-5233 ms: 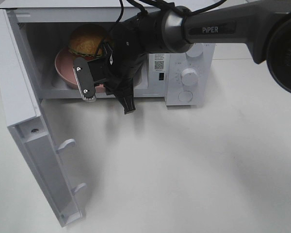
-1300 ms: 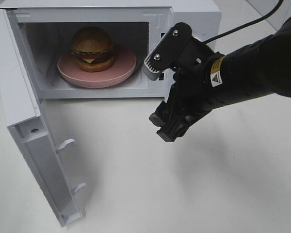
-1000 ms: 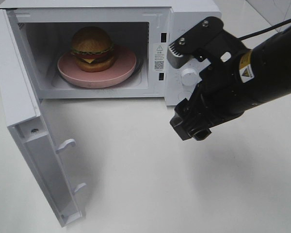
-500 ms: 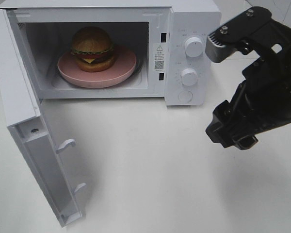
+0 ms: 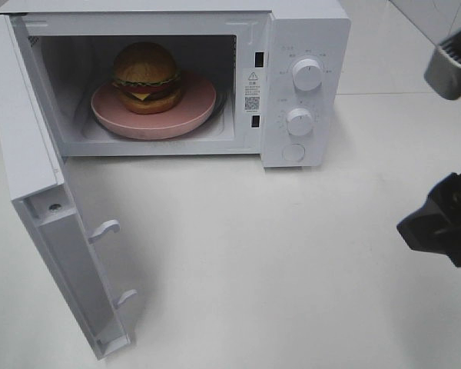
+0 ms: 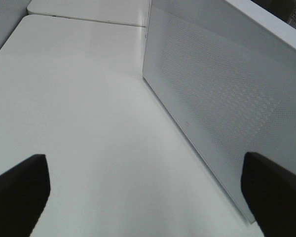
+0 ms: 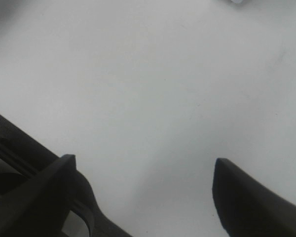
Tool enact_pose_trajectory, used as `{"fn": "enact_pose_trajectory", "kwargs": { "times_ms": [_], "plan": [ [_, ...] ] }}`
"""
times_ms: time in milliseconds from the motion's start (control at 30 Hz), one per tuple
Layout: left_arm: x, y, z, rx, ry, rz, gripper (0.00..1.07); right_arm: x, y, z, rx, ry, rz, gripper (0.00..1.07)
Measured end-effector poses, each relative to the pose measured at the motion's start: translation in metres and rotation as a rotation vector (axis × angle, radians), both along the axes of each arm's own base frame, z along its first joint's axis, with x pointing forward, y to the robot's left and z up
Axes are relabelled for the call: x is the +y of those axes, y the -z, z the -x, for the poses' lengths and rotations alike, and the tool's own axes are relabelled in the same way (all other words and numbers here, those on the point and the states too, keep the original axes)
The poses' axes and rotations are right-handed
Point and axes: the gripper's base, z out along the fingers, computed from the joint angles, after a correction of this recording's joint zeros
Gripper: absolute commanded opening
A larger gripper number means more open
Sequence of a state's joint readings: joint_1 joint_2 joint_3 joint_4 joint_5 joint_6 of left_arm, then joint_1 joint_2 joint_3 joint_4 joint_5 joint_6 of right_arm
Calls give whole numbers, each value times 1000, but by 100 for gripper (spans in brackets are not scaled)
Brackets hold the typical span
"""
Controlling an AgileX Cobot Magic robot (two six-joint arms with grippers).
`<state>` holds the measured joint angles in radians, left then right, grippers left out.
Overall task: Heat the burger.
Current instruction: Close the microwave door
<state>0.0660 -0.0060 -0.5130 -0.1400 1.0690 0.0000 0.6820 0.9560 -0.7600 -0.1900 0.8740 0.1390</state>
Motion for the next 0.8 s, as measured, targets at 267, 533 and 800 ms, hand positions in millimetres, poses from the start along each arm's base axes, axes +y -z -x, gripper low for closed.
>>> {"fn": "enact_pose_trajectory", "kwargs": {
  "times_ms": [267,533,800],
  "plan": [
    [0,0,0,0,0,0,98,-34,11,21,4,120,-2,74],
    [0,0,0,0,0,0,98,-64,9,43,-85,292,-81,74],
    [0,0,0,0,0,0,98,-85,14,67,-152,444,-133,74]
  ]
}}
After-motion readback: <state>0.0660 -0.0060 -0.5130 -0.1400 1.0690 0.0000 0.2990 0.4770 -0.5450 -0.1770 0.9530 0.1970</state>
